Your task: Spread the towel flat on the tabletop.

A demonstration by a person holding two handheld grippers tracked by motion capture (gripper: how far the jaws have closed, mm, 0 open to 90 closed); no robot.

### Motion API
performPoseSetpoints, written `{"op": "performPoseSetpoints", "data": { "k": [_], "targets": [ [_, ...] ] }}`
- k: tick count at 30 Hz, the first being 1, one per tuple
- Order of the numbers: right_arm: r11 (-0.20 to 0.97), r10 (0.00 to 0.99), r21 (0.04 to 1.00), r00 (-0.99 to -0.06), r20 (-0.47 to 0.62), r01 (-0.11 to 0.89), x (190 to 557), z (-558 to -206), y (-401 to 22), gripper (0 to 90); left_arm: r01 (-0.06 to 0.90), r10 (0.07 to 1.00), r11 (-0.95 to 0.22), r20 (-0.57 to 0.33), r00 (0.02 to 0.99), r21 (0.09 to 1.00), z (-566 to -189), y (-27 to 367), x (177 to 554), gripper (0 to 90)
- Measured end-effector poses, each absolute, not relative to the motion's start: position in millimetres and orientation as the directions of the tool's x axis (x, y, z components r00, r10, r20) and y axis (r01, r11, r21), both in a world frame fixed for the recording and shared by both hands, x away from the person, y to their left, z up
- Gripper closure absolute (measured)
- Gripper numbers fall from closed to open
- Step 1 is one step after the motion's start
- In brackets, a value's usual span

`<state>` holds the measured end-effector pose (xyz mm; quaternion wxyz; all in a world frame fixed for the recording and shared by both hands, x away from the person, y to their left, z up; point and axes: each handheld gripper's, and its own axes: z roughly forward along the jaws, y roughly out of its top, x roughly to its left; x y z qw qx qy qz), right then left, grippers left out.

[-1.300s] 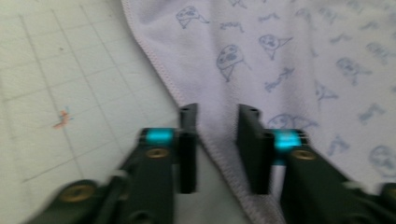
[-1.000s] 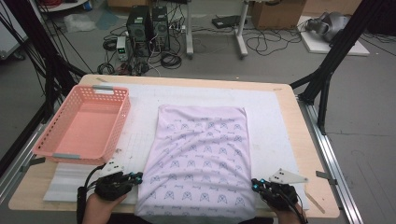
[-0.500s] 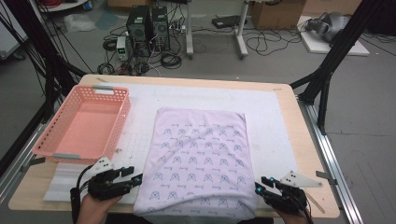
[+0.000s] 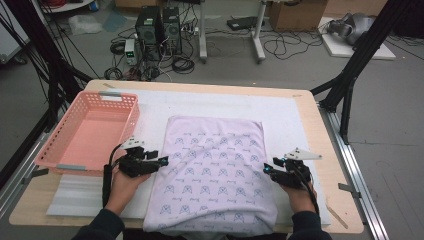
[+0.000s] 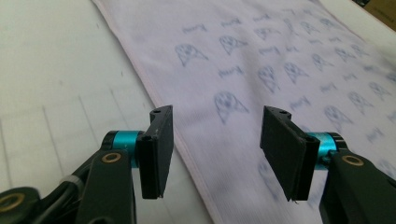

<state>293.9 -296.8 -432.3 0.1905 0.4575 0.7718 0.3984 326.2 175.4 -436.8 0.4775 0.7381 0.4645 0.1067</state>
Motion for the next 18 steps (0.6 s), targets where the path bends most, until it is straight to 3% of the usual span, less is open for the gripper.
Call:
{"op": "performPoseSetpoints", "data": {
  "k": [7,18],
  "targets": [
    [0.271,0.879,0.779,-0.474,0.038,0.565,343,-437,-292,43.9,0.584,0.814,-0.116,-0.26,0.519,0.803,-436,163,376,44.4],
    [0.273,0.88,0.766,-0.472,0.046,0.582,408,-439,-283,43.0,0.602,0.856,-0.1,-0.24,0.458,0.792,-447,159,433,45.9]
  ]
}}
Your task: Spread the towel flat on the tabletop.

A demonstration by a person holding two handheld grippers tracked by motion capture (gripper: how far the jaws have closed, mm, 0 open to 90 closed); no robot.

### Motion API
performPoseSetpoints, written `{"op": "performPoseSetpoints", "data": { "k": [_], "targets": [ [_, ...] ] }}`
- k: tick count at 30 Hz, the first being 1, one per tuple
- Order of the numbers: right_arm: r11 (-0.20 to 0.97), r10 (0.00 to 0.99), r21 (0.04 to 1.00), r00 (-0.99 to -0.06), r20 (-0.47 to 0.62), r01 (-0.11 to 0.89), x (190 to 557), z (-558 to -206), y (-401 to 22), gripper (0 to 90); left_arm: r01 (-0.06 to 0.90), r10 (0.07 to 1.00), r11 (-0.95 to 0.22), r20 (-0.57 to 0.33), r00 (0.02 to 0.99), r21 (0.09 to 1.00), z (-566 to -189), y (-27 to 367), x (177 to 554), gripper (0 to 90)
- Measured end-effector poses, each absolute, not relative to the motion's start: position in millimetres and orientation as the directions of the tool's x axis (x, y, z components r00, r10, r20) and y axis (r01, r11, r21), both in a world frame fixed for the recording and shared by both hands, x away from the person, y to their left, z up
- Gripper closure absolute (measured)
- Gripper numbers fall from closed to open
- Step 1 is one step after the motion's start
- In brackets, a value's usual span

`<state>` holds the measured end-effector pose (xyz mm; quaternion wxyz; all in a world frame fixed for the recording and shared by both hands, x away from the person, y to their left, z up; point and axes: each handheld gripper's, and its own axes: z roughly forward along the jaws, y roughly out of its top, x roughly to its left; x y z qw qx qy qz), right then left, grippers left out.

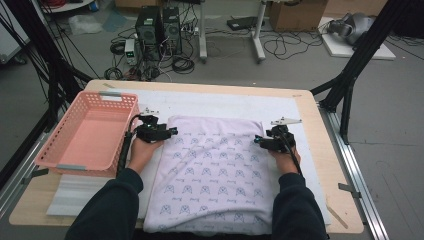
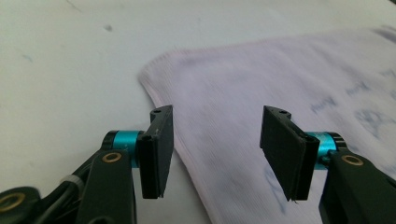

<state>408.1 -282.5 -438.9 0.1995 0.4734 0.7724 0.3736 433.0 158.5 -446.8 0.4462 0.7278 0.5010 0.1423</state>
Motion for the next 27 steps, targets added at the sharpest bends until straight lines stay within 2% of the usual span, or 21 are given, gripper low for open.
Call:
{"op": "performPoseSetpoints", "data": {
  "k": [3,5,6,7,9,11,13,16,23,24,25,26,27],
  "targets": [
    [0.278,0.886,0.748,-0.462,0.044,0.603,424,-442,-277,45.7,0.622,0.863,-0.129,-0.221,0.455,0.772,-450,155,446,47.6],
    [0.3,0.883,0.732,-0.468,0.028,0.611,431,-445,-273,53.7,0.603,0.867,-0.162,-0.179,0.465,0.782,-451,151,449,53.6],
    [0.315,0.88,0.73,-0.475,0.015,0.606,433,-446,-272,58.2,0.592,0.875,-0.191,-0.137,0.464,0.783,-450,150,449,58.9],
    [0.308,0.883,0.735,-0.469,0.014,0.603,434,-446,-272,65.3,0.588,0.884,-0.205,-0.109,0.454,0.783,-450,151,450,68.7],
    [0.304,0.884,0.74,-0.467,0.015,0.6,437,-446,-273,80.8,0.604,0.89,-0.176,-0.137,0.436,0.778,-450,155,453,83.9],
    [0.31,0.881,0.742,-0.472,0.01,0.594,438,-446,-273,84.3,0.619,0.896,-0.169,-0.143,0.421,0.767,-448,154,457,87.0],
    [0.326,0.883,0.744,-0.469,-0.019,0.584,440,-446,-272,85.0,0.605,0.912,-0.175,-0.104,0.397,0.777,-445,153,461,87.3],
    [0.319,0.899,0.756,-0.435,-0.051,0.571,444,-447,-271,85.2,0.586,0.93,-0.096,-0.138,0.341,0.804,-443,156,467,87.3],
    [0.271,0.928,0.84,-0.359,-0.099,0.47,447,-441,-267,83.9,0.489,0.936,-0.095,-0.089,0.34,0.867,-435,152,466,86.5],
    [0.265,0.931,0.841,-0.353,-0.095,0.472,448,-441,-267,80.2,0.498,0.937,-0.098,-0.088,0.337,0.862,-436,152,467,84.0],
    [0.259,0.934,0.826,-0.347,-0.082,0.501,450,-443,-267,73.7,0.516,0.941,-0.09,-0.096,0.323,0.852,-438,153,468,73.9],
    [0.257,0.94,0.811,-0.332,-0.082,0.526,451,-444,-269,68.8,0.538,0.943,-0.069,-0.12,0.309,0.84,-440,156,469,59.8],
    [0.233,0.946,0.816,-0.317,-0.064,0.529,451,-444,-273,66.1,0.555,0.945,-0.047,-0.142,0.293,0.831,-441,159,470,53.9]
  ]
}}
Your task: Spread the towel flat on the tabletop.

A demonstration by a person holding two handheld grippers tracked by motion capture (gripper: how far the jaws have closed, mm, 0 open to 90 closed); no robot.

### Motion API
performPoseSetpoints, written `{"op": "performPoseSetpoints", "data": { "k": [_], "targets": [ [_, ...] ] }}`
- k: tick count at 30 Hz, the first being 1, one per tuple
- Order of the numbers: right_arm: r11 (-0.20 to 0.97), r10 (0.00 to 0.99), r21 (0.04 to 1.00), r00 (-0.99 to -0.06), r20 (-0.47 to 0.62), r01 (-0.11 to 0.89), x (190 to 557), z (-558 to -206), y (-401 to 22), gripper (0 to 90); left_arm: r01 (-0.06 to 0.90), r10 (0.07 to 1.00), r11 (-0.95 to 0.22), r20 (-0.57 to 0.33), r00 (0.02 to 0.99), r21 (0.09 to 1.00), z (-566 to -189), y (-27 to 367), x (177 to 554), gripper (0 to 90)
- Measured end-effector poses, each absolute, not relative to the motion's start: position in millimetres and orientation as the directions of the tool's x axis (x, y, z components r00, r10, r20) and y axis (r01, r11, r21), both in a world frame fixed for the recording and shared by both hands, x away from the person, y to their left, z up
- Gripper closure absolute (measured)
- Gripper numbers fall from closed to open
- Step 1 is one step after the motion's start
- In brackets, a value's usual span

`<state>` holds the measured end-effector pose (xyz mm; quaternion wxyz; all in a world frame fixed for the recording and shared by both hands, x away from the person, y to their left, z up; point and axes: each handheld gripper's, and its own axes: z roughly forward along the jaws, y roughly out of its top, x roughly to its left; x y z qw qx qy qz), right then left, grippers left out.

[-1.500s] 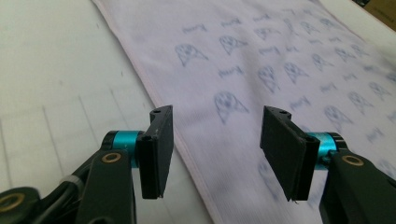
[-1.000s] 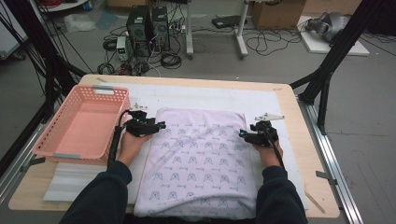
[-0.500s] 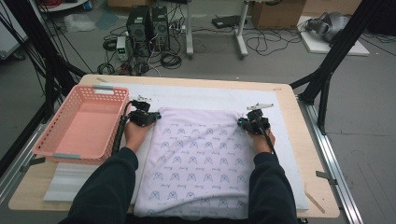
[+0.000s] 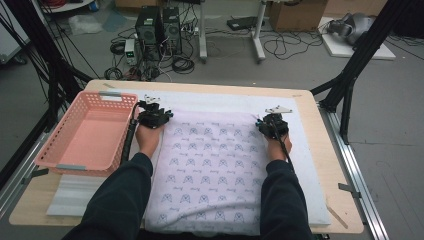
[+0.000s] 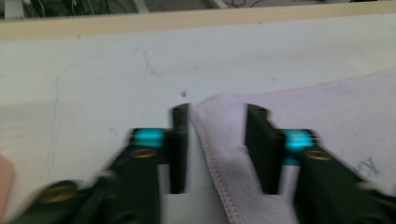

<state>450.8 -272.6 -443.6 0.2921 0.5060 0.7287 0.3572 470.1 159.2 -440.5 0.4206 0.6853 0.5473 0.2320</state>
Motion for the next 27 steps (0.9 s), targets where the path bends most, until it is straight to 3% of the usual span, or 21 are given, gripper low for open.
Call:
{"op": "performPoseSetpoints", "data": {
  "k": [3,5,6,7,9,10,13,17,18,19,20,21,23,27],
  "targets": [
    [0.123,0.963,0.834,-0.266,0.03,0.537,451,-442,-282,59.4,0.618,0.928,-0.022,-0.214,0.305,0.786,-450,161,474,49.2],
    [0.147,0.95,0.786,-0.308,0.057,0.601,455,-448,-280,55.5,0.611,0.929,-0.059,-0.181,0.323,0.79,-452,156,473,47.9],
    [0.174,0.943,0.767,-0.33,0.052,0.617,456,-451,-277,55.5,0.605,0.923,-0.094,-0.158,0.35,0.79,-451,154,472,52.2],
    [0.198,0.942,0.769,-0.336,0.023,0.607,456,-451,-274,61.0,0.602,0.92,-0.121,-0.138,0.366,0.789,-451,152,472,64.4],
    [0.226,0.926,0.768,-0.376,0.021,0.599,455,-450,-270,80.1,0.603,0.917,-0.152,-0.115,0.381,0.783,-450,151,471,86.4],
    [0.246,0.915,0.769,-0.402,0.016,0.591,456,-450,-268,86.3,0.609,0.92,-0.154,-0.112,0.376,0.778,-449,150,472,87.1],
    [0.329,0.908,0.756,-0.409,-0.089,0.566,457,-447,-260,88.1,0.575,0.944,-0.135,-0.072,0.323,0.807,-443,151,474,87.7],
    [0.28,0.936,0.837,-0.326,-0.129,0.471,454,-437,-260,87.9,0.505,0.953,-0.112,-0.052,0.299,0.856,-435,152,473,87.4],
    [0.283,0.937,0.836,-0.323,-0.135,0.471,455,-437,-259,87.0,0.501,0.95,-0.116,-0.051,0.307,0.858,-436,152,473,86.2],
    [0.29,0.938,0.826,-0.317,-0.143,0.483,455,-438,-259,84.0,0.513,0.952,-0.096,-0.072,0.299,0.853,-436,153,473,79.0],
    [0.278,0.944,0.818,-0.303,-0.134,0.504,456,-440,-260,73.8,0.533,0.952,-0.065,-0.107,0.286,0.843,-437,154,474,62.2],
    [0.248,0.951,0.817,-0.293,-0.101,0.521,456,-440,-263,68.4,0.556,0.952,-0.048,-0.131,0.278,0.83,-436,156,474,52.4],
    [0.21,0.954,0.82,-0.297,-0.051,0.533,453,-437,-270,66.6,0.577,0.947,-0.071,-0.127,0.296,0.814,-435,157,470,48.3],
    [0.208,0.931,0.808,-0.365,0.009,0.551,444,-424,-280,63.0,0.593,0.931,-0.109,-0.127,0.342,0.798,-435,155,453,48.9]
  ]
}}
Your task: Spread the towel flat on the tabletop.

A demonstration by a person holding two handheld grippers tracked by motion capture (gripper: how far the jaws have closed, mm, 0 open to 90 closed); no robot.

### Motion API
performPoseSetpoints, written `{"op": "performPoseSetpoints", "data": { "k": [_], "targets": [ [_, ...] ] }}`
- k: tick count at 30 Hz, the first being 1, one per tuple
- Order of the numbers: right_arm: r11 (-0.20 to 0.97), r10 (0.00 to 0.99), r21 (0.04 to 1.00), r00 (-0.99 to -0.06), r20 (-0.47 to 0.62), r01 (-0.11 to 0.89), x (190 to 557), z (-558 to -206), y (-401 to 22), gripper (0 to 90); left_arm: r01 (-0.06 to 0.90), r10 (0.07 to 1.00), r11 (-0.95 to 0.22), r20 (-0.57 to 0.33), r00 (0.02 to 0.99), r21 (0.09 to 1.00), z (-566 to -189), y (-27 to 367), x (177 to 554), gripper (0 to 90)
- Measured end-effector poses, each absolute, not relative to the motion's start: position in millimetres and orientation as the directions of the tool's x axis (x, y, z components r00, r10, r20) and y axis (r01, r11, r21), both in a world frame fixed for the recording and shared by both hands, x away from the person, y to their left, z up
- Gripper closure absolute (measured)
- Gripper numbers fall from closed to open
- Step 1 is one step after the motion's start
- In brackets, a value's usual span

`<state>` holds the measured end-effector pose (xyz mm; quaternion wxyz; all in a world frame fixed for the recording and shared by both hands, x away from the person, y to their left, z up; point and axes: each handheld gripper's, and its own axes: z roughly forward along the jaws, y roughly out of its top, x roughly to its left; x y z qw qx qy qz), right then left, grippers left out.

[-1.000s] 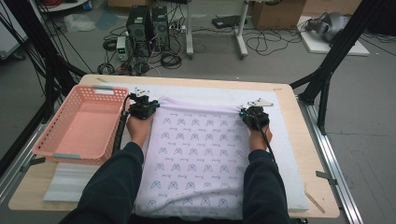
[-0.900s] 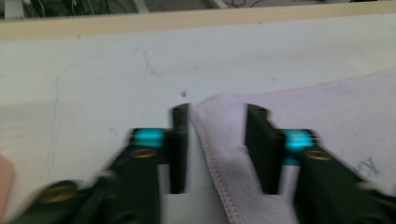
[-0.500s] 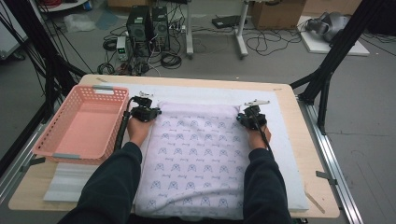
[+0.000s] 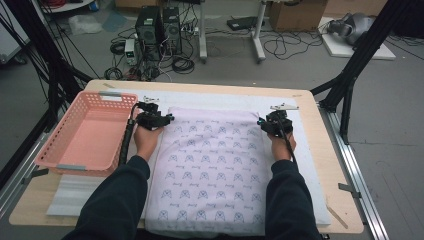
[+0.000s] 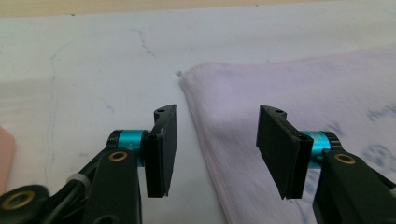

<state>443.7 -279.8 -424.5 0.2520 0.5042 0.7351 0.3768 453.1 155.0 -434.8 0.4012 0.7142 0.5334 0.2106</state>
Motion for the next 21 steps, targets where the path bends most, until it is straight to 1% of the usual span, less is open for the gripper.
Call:
{"op": "performPoseSetpoints", "data": {
  "k": [1,2,4,6,8,9,11,12,13,14,16,18,19,20,21],
  "targets": [
    [0.218,0.921,0.808,-0.39,0.015,0.548,439,-422,-280,61.8,0.609,0.924,-0.136,-0.121,0.362,0.782,-435,153,450,48.7],
    [0.239,0.911,0.806,-0.412,0.006,0.541,434,-420,-279,60.1,0.602,0.916,-0.162,-0.107,0.386,0.782,-436,151,445,48.3],
    [0.26,0.885,0.804,-0.465,0.024,0.535,422,-421,-280,56.9,0.571,0.91,-0.182,-0.083,0.407,0.8,-436,150,435,51.4],
    [0.285,0.866,0.795,-0.5,0.027,0.536,410,-424,-281,56.0,0.595,0.9,-0.186,-0.107,0.422,0.782,-437,150,429,51.5],
    [0.313,0.85,0.753,-0.525,0.05,0.579,401,-427,-282,54.7,0.601,0.892,-0.189,-0.119,0.435,0.777,-438,152,422,51.7],
    [0.314,0.843,0.754,-0.534,0.058,0.577,396,-429,-282,55.9,0.608,0.891,-0.188,-0.127,0.437,0.771,-440,153,418,51.6],
    [0.342,0.837,0.755,-0.547,0.026,0.56,385,-430,-281,57.2,0.618,0.883,-0.189,-0.143,0.447,0.763,-444,155,413,52.4],
    [0.35,0.836,0.746,-0.548,0.024,0.566,382,-431,-281,59.2,0.617,0.883,-0.202,-0.132,0.451,0.76,-446,156,411,55.6],
    [0.362,0.838,0.734,-0.546,0.014,0.575,378,-433,-281,59.5,0.588,0.884,-0.217,-0.098,0.456,0.779,-449,157,408,58.7],
    [0.365,0.843,0.722,-0.537,0.011,0.588,376,-436,-282,61.1,0.572,0.884,-0.243,-0.064,0.463,0.783,-449,158,406,67.2],
    [0.347,0.849,0.712,-0.527,0.038,0.61,372,-443,-285,68.0,0.578,0.891,-0.223,-0.076,0.447,0.785,-449,160,409,84.1],
    [0.341,0.852,0.724,-0.522,0.031,0.6,368,-445,-290,71.0,0.577,0.9,-0.214,-0.069,0.429,0.788,-450,159,409,83.7],
    [0.339,0.865,0.719,-0.502,0.017,0.607,366,-444,-290,69.8,0.576,0.906,-0.21,-0.064,0.418,0.79,-450,158,409,82.3],
    [0.342,0.876,0.719,-0.481,-0.012,0.605,365,-443,-292,65.1,0.575,0.911,-0.212,-0.052,0.409,0.79,-449,158,409,78.3],
    [0.335,0.887,0.724,-0.46,-0.026,0.604,364,-443,-295,59.8,0.581,0.915,-0.206,-0.056,0.4,0.787,-449,159,409,70.0]
  ]
}}
